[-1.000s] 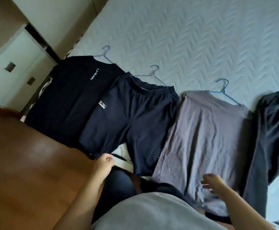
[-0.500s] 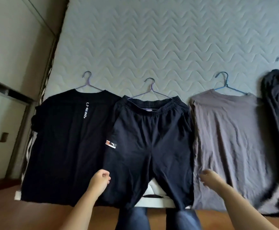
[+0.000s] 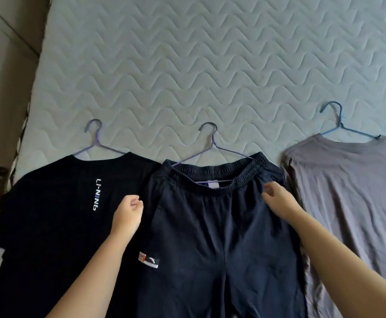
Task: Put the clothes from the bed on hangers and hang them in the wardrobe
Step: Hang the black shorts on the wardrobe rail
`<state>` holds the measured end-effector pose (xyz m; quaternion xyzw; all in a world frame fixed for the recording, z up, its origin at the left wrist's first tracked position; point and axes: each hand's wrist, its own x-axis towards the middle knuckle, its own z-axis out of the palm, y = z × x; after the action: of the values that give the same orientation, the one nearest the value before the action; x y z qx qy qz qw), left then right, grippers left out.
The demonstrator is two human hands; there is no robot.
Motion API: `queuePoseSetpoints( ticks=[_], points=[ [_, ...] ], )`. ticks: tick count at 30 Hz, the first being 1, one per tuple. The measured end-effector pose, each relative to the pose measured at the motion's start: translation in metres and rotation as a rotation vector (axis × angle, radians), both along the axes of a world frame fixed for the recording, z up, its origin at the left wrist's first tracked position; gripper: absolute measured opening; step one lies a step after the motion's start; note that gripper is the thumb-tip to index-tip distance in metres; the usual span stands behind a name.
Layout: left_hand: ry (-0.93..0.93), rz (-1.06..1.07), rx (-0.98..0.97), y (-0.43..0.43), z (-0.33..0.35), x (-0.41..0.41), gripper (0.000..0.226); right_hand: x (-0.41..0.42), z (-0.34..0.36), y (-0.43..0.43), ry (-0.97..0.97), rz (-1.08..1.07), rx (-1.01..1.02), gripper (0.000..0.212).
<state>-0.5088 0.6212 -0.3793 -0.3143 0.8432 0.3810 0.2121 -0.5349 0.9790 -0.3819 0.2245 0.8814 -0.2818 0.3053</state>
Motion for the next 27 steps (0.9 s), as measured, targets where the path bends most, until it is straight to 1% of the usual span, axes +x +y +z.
queuePoseSetpoints(
  ticks=[4,8,11,13,16,19,21,27],
  points=[
    [0.025,-0.058,0.003,0.014,-0.03,-0.044,0.042,-0.047,-0.03,0.01,0.083,0.028,0.054,0.046],
    [-0.02,-0.106,-0.033,0.023,-0.055,-0.076,0.05,-0.077,-0.058,0.023,0.077,0.084,0.178,0.052],
    [-0.085,-0.147,-0.091,0.023,-0.071,-0.087,0.047,-0.085,-0.073,0.029,0.047,0.075,0.252,0.051],
    [-0.081,-0.143,-0.088,0.024,-0.076,-0.09,0.042,-0.086,-0.079,0.031,0.044,0.079,0.318,0.048],
    [-0.032,-0.068,-0.019,0.026,-0.075,-0.089,0.034,-0.086,-0.084,0.03,0.008,0.073,0.364,0.041],
    [0.054,0.007,0.028,0.028,-0.063,-0.081,0.026,-0.081,-0.081,0.026,-0.034,0.092,0.349,0.034],
    [0.121,0.07,0.076,0.029,-0.05,-0.071,0.022,-0.075,-0.075,0.023,0.0,0.098,0.321,0.029],
    [0.202,0.303,0.28,0.019,0.007,-0.013,0.026,-0.047,-0.035,0.014,0.172,0.03,0.193,0.024]
  ],
)
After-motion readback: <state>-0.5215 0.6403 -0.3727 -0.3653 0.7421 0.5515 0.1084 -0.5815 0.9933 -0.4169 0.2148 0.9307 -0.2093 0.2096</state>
